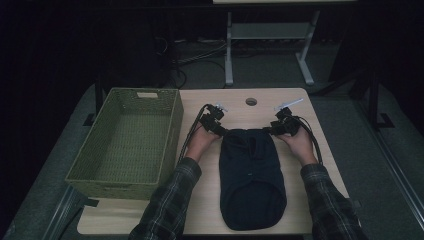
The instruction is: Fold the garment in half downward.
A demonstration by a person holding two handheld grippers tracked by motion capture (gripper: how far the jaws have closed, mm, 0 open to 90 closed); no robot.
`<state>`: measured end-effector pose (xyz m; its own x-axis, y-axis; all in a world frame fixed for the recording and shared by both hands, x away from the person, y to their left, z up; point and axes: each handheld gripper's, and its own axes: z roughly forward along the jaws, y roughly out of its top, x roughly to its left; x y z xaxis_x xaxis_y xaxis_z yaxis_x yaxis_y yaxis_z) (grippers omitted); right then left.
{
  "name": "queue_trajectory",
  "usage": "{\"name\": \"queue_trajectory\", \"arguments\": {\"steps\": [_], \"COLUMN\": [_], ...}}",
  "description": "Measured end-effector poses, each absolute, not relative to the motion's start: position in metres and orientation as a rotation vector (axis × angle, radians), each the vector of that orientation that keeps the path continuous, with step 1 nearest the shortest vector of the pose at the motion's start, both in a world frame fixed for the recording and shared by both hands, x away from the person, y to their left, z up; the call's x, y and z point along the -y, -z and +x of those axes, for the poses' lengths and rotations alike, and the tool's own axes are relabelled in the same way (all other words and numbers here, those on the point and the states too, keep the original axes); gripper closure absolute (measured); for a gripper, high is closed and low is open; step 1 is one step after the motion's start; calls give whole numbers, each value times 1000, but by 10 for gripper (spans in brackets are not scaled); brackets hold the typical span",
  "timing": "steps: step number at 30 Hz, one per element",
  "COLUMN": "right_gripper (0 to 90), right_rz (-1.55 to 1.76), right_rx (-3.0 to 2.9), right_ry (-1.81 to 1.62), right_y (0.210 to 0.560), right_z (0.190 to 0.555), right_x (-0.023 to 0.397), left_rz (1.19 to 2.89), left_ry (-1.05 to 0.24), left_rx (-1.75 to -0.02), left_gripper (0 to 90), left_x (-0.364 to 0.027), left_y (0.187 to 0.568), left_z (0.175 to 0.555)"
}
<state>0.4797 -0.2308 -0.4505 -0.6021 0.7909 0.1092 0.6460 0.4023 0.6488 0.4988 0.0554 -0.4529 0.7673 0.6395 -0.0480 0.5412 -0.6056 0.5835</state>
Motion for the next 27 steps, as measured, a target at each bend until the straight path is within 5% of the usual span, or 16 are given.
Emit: {"name": "queue_trajectory", "arguments": {"steps": [10,18,27], "right_gripper": [547,744,815], "right_rz": [1256,1222,1202], "right_rx": [-2518,-2568,-2547], "right_ry": [-976,-986,-905], "right_y": [464,464,460], "right_z": [481,480,474], "right_x": [227,223,215], "left_rz": [2374,2335,2388], "left_ry": [-168,-35,-100], "left_rx": [-823,-819,-852], "left_gripper": [479,712,824], "left_x": [-57,-59,-49], "left_y": [456,458,452], "left_z": [500,501,496]}}
